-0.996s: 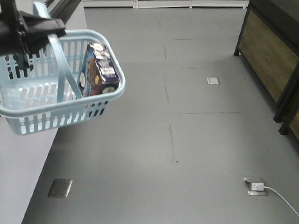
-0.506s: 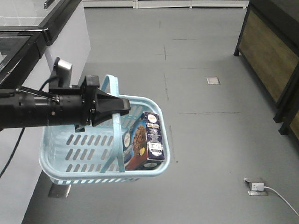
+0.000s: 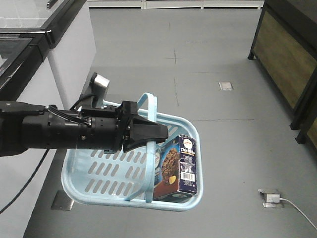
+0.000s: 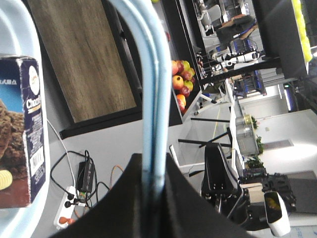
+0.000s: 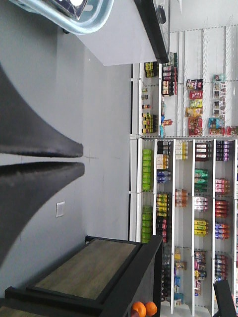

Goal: Left arm holds basket, right arm returns cookies
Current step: 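Swing the held basket with the cookie box in front of the robot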

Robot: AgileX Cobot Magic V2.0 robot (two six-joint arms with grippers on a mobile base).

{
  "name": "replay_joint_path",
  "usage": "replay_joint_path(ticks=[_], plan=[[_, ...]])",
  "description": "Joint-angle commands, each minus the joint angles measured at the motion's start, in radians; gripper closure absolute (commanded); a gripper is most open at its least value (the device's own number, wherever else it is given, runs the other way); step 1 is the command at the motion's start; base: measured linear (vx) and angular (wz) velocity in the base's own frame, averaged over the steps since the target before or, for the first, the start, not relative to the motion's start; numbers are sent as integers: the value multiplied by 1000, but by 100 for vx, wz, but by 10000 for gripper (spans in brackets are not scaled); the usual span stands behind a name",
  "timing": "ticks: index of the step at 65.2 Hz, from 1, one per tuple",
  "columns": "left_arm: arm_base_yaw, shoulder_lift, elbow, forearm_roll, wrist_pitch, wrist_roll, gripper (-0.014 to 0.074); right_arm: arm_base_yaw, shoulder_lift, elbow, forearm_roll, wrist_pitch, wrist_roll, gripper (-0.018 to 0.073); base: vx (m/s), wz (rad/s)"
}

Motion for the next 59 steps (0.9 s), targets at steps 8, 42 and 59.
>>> replay_joint_path(ticks=[8, 42, 59], plan=[[-41, -51, 0, -128, 9, 22, 602, -1, -14, 17, -6, -75, -3, 570, 0, 0], [-40, -51, 0, -128, 55, 28, 602, -1, -13, 17, -6, -75, -3, 570, 0, 0], [-40, -51, 0, -123, 51, 28, 602, -1, -13, 17, -6, -75, -3, 570, 0, 0]])
